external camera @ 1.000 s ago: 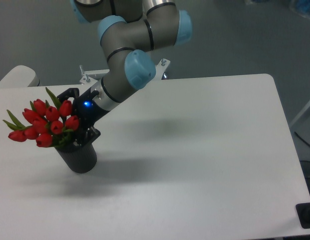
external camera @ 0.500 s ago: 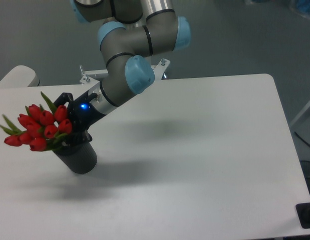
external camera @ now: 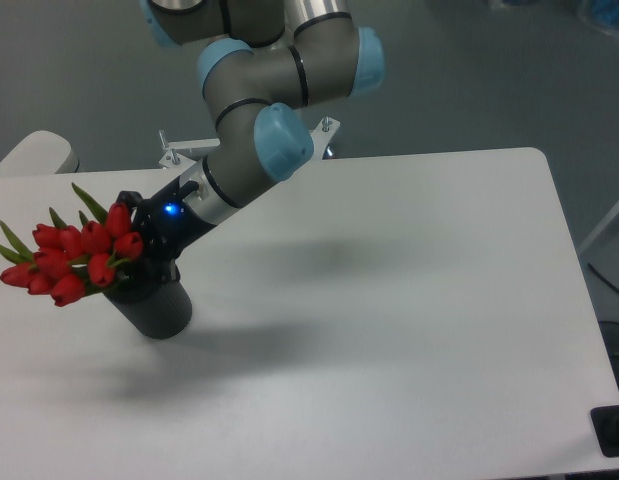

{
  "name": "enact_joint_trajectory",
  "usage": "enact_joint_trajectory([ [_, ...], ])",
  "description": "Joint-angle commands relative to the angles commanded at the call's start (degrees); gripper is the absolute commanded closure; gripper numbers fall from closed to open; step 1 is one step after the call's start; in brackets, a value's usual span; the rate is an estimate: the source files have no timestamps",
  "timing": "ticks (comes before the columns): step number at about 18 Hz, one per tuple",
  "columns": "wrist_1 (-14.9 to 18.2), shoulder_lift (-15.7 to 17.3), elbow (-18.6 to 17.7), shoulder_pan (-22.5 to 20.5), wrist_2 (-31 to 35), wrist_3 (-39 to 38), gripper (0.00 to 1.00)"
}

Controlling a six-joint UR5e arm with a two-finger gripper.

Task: Pick up the flowers from the vase
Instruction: 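Close the gripper around the tulip stems at the vase rim, then lift the gripped tulips straight up out of the black vase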

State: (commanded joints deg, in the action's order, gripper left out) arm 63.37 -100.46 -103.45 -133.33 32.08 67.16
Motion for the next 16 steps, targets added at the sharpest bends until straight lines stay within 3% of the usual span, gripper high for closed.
enact_joint_trajectory([
  [3, 0.0, 0.4, 0.6, -0.9, -1.4, -2.5, 1.00],
  [11, 0.2, 5.0, 0.5, -4.3, -6.1, -9.8, 1.00],
  [16, 0.1, 5.3, 1.2, -5.2, -8.2, -11.3, 1.00],
])
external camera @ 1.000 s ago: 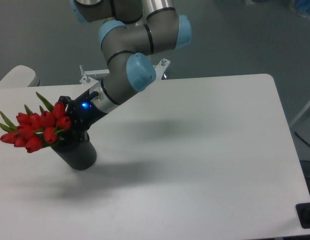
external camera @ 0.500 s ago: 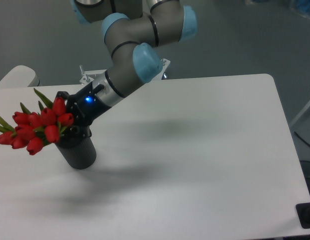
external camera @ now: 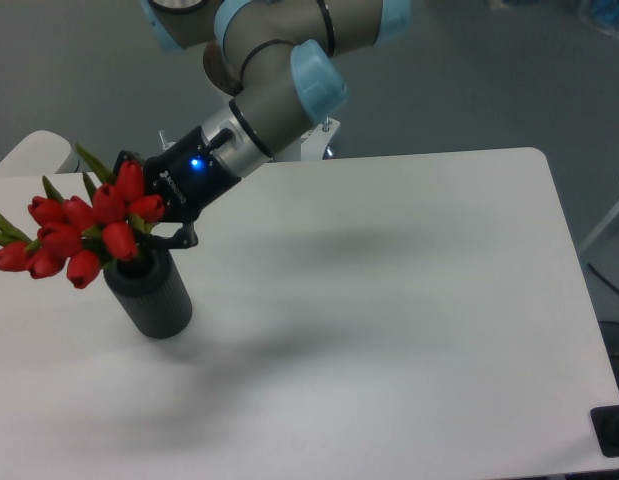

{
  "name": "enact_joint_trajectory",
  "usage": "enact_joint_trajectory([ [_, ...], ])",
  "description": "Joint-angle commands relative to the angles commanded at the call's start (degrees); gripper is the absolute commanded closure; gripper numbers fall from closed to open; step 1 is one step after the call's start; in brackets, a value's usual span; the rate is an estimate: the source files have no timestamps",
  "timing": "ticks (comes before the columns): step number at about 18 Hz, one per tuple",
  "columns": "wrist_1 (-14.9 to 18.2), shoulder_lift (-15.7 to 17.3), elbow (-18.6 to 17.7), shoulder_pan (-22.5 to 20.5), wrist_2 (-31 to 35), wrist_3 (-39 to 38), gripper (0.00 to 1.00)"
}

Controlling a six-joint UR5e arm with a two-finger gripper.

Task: Pick up the flowers from the vase
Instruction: 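Lift the gripped tulips straight up out of the black vase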

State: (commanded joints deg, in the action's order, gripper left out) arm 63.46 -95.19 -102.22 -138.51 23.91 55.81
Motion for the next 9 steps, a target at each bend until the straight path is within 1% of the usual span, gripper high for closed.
enact_joint_trajectory([
  [2, 0.0, 0.3, 0.5, -0.5, -1.0, -0.4, 1.00],
  [6, -0.1, 0.3, 1.1, -2.5, -5.7, -1.1, 1.00],
  [9, 0.0, 0.4, 1.7, -3.5, -6.9, -1.3, 1.00],
])
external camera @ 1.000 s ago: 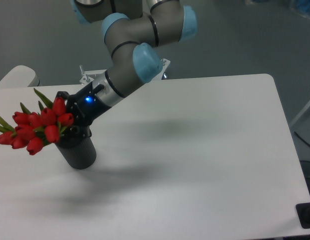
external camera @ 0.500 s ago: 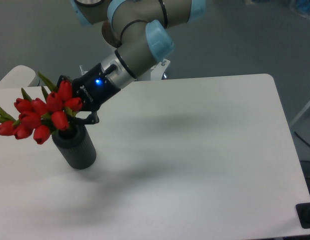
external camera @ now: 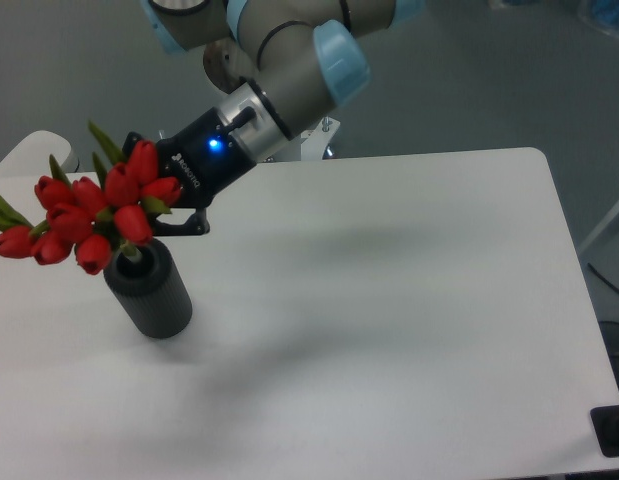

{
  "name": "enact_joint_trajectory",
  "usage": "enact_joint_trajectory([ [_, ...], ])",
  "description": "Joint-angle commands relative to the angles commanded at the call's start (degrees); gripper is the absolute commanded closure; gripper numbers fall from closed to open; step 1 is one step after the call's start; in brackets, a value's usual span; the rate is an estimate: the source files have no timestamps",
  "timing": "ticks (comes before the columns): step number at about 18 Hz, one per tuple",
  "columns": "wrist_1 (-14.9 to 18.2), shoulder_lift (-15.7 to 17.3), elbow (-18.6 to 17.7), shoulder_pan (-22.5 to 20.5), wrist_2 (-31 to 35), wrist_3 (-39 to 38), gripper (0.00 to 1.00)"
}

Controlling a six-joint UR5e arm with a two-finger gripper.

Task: Pick up the flowers from the vase
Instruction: 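Lift the gripped tulips straight up out of the black vase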

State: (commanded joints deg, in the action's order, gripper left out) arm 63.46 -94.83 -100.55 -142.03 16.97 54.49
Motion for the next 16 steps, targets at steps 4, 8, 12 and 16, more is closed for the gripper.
enact_joint_trajectory([
  [4, 0.0, -0.1, 1.7, -3.2, -6.1, -3.6, 0.99],
  [8, 0.0, -0.1, 2.8, -4.3, -8.1, -6.3, 0.99],
  [12, -0.1, -0.1, 3.9, -5.6, -7.9, -7.2, 0.99],
  [16, -2.4, -0.5, 4.6, -6.9, -6.9, -5.1, 0.99],
])
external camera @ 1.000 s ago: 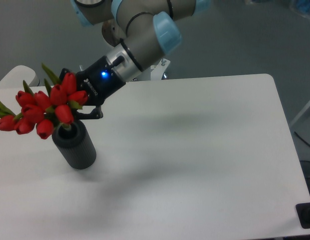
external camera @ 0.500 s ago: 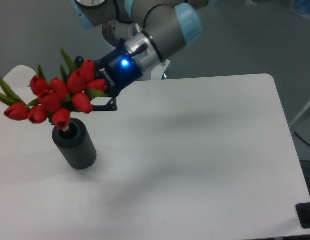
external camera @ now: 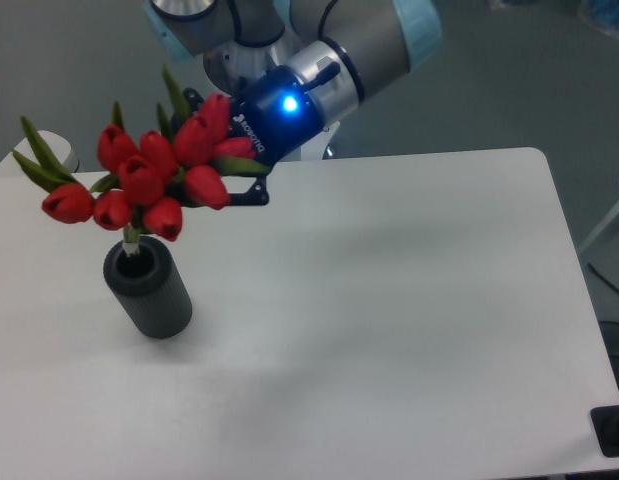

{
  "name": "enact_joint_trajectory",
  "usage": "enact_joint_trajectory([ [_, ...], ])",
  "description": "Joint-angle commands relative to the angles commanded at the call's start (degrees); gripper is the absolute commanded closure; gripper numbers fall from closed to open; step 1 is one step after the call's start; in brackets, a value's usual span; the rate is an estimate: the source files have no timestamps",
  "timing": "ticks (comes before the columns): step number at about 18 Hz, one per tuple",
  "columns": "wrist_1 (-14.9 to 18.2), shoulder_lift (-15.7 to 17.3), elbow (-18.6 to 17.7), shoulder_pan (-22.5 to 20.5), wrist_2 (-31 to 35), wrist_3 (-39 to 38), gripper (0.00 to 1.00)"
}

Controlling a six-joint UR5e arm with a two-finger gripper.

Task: Pick up the flowers from the vase
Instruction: 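Lift the gripped tulips straight up out of the black vase, then carry the tulip bunch away from the vase and hold it above the table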

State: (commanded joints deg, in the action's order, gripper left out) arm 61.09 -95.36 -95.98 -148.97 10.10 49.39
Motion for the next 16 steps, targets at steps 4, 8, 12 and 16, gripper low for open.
enact_joint_trajectory([
  [4, -4.0, -0.4, 0.0, 0.0, 13.2, 3.2, 0.99],
  [8, -4.1, -0.4, -0.2, 0.0, 20.3, 7.4, 1.00],
  [12, -3.8, -0.5, -0.4, 0.0, 31.7, 12.0, 1.00],
  [16, -3.7, -1.1, -1.0, 0.2, 42.4, 16.3, 1.00],
])
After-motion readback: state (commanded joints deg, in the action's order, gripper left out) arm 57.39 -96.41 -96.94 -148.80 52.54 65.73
